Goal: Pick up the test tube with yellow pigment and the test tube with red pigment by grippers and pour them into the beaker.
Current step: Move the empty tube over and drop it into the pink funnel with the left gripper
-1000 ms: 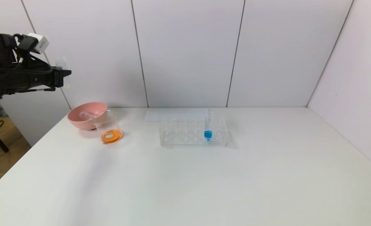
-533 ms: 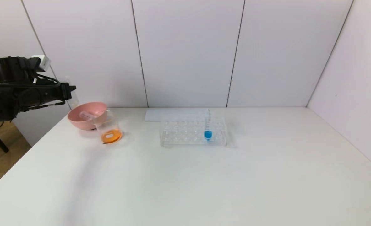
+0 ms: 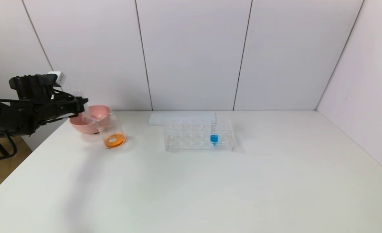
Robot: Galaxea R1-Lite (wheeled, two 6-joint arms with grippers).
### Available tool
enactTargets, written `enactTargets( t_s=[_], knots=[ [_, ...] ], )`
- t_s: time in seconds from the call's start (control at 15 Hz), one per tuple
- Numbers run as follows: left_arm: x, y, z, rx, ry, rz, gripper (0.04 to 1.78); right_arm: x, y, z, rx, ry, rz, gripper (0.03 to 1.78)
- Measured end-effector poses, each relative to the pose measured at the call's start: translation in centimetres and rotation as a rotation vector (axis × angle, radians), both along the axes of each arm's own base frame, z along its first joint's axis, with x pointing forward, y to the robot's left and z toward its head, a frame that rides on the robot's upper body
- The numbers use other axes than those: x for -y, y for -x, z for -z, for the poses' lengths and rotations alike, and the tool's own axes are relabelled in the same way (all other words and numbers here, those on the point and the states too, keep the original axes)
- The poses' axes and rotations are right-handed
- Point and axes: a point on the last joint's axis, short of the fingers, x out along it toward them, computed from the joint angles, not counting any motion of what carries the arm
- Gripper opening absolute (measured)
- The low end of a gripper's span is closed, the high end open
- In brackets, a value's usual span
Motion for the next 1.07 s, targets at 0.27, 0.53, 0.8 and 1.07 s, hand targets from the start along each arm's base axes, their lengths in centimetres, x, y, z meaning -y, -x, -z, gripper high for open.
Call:
enactTargets(
  t_s=[0.27,0.53,0.8,1.07],
  knots=[
    [0.1,-0.4,1.1,-0.024,0.005,0.006,0.44,0.0,0.0,0.0,0.0,0.0,0.0,1.7],
    [0.5,-0.4,2.1,-0.041,-0.009,0.022,0.44,0.0,0.0,0.0,0.0,0.0,0.0,1.7],
    [0.8,-0.4,2.3,-0.023,-0.016,0.029,0.44,0.0,0.0,0.0,0.0,0.0,0.0,1.7],
    [0.8,-0.5,2.6,-0.031,-0.018,0.03,0.44,0.0,0.0,0.0,0.0,0.0,0.0,1.7]
  ],
)
